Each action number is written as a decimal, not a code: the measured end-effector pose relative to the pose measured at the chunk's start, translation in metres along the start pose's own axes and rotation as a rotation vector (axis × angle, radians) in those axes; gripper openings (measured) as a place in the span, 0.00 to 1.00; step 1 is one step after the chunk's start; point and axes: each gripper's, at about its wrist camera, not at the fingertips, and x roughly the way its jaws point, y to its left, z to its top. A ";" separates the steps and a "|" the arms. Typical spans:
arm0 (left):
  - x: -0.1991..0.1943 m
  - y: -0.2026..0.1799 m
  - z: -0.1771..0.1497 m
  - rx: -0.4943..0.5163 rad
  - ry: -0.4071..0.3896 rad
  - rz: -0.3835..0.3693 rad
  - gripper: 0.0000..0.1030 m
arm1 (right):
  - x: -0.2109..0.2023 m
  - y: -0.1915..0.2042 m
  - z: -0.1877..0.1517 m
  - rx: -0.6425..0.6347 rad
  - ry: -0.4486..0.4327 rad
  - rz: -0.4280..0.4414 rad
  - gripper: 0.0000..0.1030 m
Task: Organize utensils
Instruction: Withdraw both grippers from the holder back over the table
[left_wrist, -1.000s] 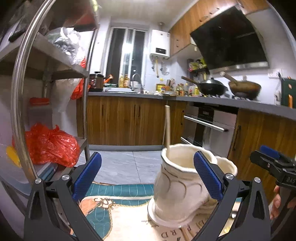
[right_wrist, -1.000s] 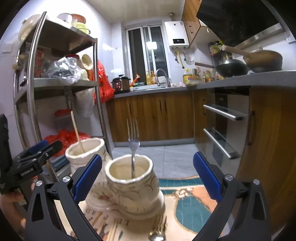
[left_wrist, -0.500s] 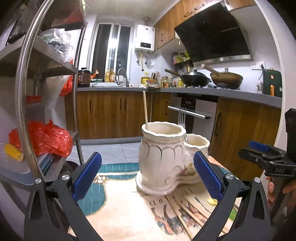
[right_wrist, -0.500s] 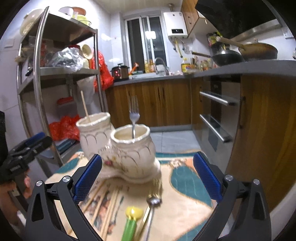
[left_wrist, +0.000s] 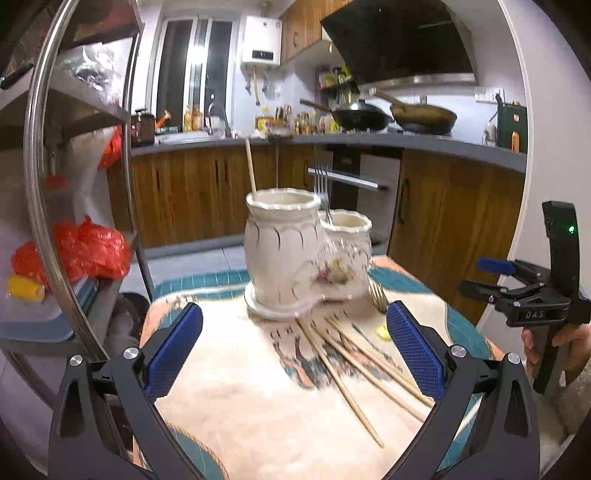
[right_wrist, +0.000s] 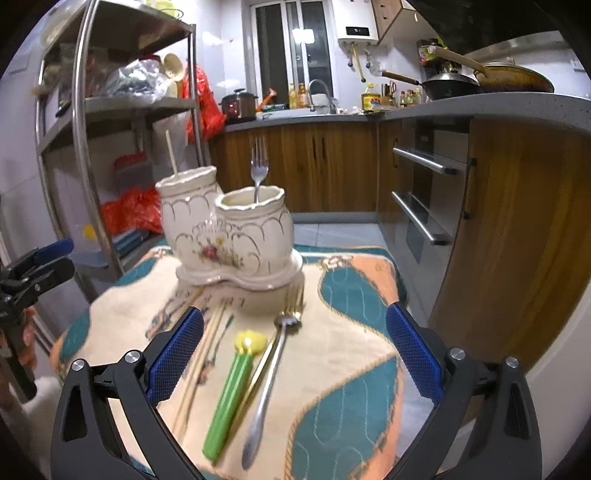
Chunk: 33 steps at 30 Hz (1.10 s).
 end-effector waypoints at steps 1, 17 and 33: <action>0.001 -0.001 -0.001 0.003 0.015 0.005 0.95 | -0.002 -0.001 -0.002 -0.001 0.007 -0.002 0.95; 0.053 -0.026 -0.038 0.014 0.349 0.003 0.95 | 0.015 -0.013 -0.031 0.040 0.203 -0.019 0.95; 0.084 -0.031 -0.037 0.055 0.410 0.019 0.83 | 0.049 0.000 -0.027 -0.036 0.298 0.007 0.63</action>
